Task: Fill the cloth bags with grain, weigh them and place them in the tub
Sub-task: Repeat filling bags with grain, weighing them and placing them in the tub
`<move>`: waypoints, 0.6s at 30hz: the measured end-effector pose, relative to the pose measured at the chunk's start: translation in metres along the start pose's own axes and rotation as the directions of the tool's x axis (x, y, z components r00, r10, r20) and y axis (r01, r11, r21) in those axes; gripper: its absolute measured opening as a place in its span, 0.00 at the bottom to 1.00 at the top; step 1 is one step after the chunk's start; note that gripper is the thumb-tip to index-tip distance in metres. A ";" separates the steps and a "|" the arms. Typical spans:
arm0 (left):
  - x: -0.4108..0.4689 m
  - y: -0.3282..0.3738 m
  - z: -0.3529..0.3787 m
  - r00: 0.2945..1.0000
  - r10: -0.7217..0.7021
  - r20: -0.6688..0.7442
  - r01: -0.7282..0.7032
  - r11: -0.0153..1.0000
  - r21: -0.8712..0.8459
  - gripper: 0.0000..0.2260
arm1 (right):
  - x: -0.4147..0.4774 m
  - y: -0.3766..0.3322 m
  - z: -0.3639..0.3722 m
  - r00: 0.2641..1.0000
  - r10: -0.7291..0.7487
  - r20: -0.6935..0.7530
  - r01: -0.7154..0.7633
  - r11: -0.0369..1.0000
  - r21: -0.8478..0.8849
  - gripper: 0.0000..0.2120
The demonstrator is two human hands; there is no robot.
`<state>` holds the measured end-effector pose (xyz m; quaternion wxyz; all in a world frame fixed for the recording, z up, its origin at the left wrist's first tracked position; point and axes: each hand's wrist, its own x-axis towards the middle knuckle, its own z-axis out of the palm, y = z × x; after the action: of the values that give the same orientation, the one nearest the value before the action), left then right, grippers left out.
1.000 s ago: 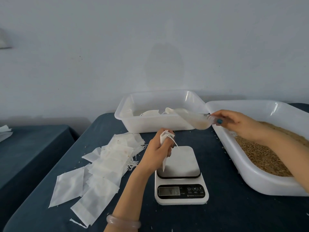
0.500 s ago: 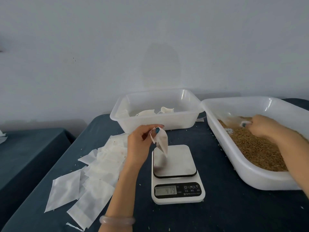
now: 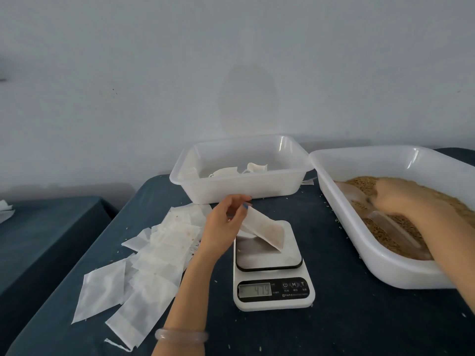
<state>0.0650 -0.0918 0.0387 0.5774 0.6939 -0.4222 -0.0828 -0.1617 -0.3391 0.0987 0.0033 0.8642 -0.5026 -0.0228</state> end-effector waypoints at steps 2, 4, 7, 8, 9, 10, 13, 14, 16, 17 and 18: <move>0.001 -0.001 0.000 0.999 -0.024 -0.044 0.023 1.000 -0.013 0.07 | -0.007 -0.014 -0.006 0.962 -0.054 -0.266 0.093 0.986 0.137 0.11; 0.002 -0.002 -0.001 0.996 -0.041 -0.084 0.039 0.999 -0.030 0.07 | -0.023 -0.039 -0.014 0.876 -0.164 -0.454 0.321 0.900 0.296 0.10; 0.002 -0.004 -0.003 0.986 -0.052 -0.159 0.050 0.999 -0.015 0.08 | -0.059 -0.081 -0.015 0.804 -0.311 -0.507 0.549 0.715 0.433 0.03; 0.002 -0.004 -0.004 0.980 -0.058 -0.189 0.058 0.998 -0.009 0.08 | -0.069 -0.094 -0.010 0.798 -0.343 -0.495 0.578 0.665 0.473 0.01; 0.002 -0.005 -0.005 0.973 -0.067 -0.219 0.069 0.998 -0.001 0.07 | -0.076 -0.105 -0.002 0.798 -0.362 -0.483 0.594 0.609 0.525 0.01; 0.002 -0.006 -0.005 0.965 -0.078 -0.252 0.082 0.997 0.004 0.07 | -0.079 -0.114 0.008 0.804 -0.367 -0.468 0.592 0.559 0.580 0.02; 0.003 -0.008 -0.008 0.928 -0.122 -0.352 0.122 0.992 -0.023 0.07 | -0.071 -0.126 0.044 0.875 -0.299 -0.380 0.483 0.525 0.700 0.07; 0.004 -0.009 -0.009 0.915 -0.137 -0.380 0.138 0.990 -0.026 0.06 | -0.065 -0.126 0.056 0.903 -0.251 -0.349 0.430 0.532 0.729 0.09; 0.005 -0.010 -0.010 0.899 -0.162 -0.407 0.168 0.986 -0.021 0.06 | -0.055 -0.120 0.077 0.937 -0.132 -0.322 0.341 0.540 0.770 0.11; 0.006 -0.011 -0.011 0.897 -0.169 -0.409 0.178 0.984 -0.016 0.05 | -0.050 -0.116 0.087 0.945 -0.076 -0.319 0.308 0.537 0.785 0.11; 0.006 -0.012 -0.010 0.896 -0.176 -0.408 0.188 0.982 -0.011 0.05 | -0.047 -0.112 0.095 0.949 -0.032 -0.313 0.282 0.529 0.800 0.12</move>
<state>0.0807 -0.0884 0.0336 0.6323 0.7405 -0.2270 0.0161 -0.0916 -0.2411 0.0023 -0.3450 0.7974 -0.3665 0.3328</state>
